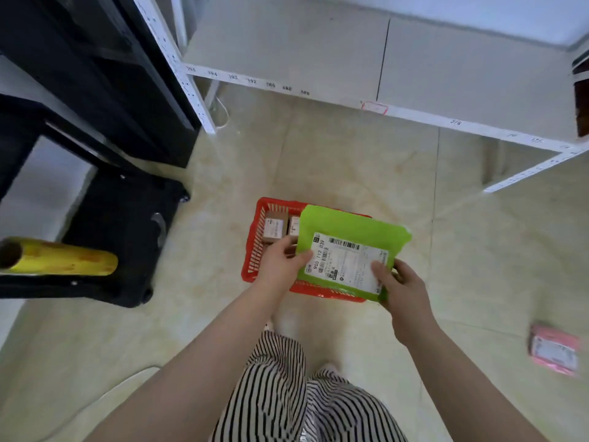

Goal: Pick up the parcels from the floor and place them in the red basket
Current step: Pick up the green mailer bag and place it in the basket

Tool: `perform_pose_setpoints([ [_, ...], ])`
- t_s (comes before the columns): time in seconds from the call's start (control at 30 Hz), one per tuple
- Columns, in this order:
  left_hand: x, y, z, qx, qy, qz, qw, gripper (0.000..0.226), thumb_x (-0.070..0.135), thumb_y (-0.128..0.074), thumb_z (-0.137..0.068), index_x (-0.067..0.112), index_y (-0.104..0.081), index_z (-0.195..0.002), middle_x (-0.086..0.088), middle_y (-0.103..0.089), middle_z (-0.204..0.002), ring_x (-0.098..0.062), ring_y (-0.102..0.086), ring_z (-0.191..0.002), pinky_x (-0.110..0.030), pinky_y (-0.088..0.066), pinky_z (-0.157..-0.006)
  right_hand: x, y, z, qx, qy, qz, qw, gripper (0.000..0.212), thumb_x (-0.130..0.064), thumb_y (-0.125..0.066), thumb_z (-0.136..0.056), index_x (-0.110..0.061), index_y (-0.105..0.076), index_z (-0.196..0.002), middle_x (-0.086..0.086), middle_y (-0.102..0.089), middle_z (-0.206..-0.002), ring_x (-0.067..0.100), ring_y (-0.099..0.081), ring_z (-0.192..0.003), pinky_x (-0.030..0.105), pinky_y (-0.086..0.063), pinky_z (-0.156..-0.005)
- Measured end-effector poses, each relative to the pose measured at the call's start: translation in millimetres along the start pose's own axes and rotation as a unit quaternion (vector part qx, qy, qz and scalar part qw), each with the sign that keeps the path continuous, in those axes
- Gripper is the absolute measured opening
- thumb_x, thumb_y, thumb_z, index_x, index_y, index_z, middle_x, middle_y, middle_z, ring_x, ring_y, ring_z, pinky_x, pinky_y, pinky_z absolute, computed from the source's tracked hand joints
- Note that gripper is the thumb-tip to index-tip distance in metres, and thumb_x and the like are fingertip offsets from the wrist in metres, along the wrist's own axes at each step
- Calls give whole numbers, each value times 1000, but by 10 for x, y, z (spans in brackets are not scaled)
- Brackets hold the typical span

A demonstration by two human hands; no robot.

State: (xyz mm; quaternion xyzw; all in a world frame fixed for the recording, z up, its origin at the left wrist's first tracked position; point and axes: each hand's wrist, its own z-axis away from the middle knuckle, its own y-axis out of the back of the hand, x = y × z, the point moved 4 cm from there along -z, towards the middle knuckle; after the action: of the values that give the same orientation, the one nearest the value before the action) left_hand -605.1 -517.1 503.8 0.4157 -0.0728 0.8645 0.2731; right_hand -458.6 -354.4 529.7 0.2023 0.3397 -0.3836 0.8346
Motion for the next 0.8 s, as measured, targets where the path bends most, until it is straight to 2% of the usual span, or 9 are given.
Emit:
perform_pose_setpoints([
  [0.1, -541, -20, -470, -5, -16, -80, 997, 44, 12, -72, -83, 15, -56, -124, 1, -68, -110, -18, -67, -98, -30, -57, -78, 504, -50, -461, -2, -27, 14, 1000, 17, -13, -64, -93, -14, -66, -110, 8, -73, -98, 21, -70, -84, 22, -57, -57],
  [0.17, -933, -90, -869, -30, -34, -130, 991, 60, 14, -74, -81, 21, -48, -134, 1, -68, -113, -18, -67, -100, -36, -58, -81, 864, -58, -878, -6, -38, 30, 999, 13, -13, -64, -92, -16, -66, -106, 7, -72, -97, 20, -69, -82, 22, -57, -55],
  [0.3, -1689, -312, -1744, -75, -84, -280, 953, 96, 26, -80, -76, 41, -22, -151, -2, -60, -130, -16, -64, -106, -41, -56, -89, 1686, -26, -1817, -13, -58, 78, 995, 24, -17, -66, -91, -10, -66, -114, 7, -72, -98, 23, -68, -82, 34, -60, -65],
  [0.4, -2146, -459, -2352, -56, -160, -484, 858, 109, 49, -78, -72, 38, -7, -154, -13, -26, -155, -30, -42, -134, -45, -40, -109, 2205, -41, -2493, -35, -71, 115, 990, 23, -18, -68, -90, -9, -67, -111, 5, -72, -92, 23, -68, -79, 40, -59, -73],
  [0.47, -2428, -531, -2705, -45, -203, -604, 769, 117, 60, -73, -70, 35, 4, -155, -16, 2, -162, -36, -12, -148, -50, -19, -118, 2489, -84, -2870, -53, -76, 135, 986, 12, -16, -67, -91, -11, -66, -102, 2, -70, -85, 18, -66, -72, 30, -60, -59],
  [0.53, -2644, -585, -2986, -47, -224, -644, 730, 120, 65, -69, -71, 32, 11, -154, -16, 21, -161, -36, 9, -150, -52, 0, -119, 2717, -132, -3174, -60, -72, 149, 984, 9, -17, -66, -92, -11, -64, -99, 4, -69, -84, 18, -66, -72, 26, -59, -51],
  [0.6, -2771, -627, -3189, -44, -217, -657, 721, 122, 66, -68, -72, 30, 16, -153, -15, 30, -158, -34, 21, -148, -52, 8, -119, 2907, -169, -3438, -58, -68, 180, 980, 22, -18, -69, -90, -4, -66, -107, 12, -72, -98, 28, -69, -85, 37, -61, -70],
  [0.7, -2996, -757, -3366, -9, -252, -674, 694, 120, 63, -72, -70, 27, 6, -155, -14, 26, -159, -31, 22, -148, -51, 10, -120, 3201, -248, -3793, -75, -73, 217, 971, 29, -12, -70, -88, 3, -64, -113, 17, -70, -108, 29, -68, -83, 37, -59, -75],
  [0.8, -3077, -844, -3344, 9, -333, -666, 667, 92, 53, -76, -71, 27, -28, -146, -11, -13, -158, -31, -11, -147, -45, -6, -119, 3300, -304, -3961, -114, -102, 256, 955, 11, -12, -68, -89, -8, -65, -99, 14, -71, -104, 28, -68, -82, 43, -58, -76],
])
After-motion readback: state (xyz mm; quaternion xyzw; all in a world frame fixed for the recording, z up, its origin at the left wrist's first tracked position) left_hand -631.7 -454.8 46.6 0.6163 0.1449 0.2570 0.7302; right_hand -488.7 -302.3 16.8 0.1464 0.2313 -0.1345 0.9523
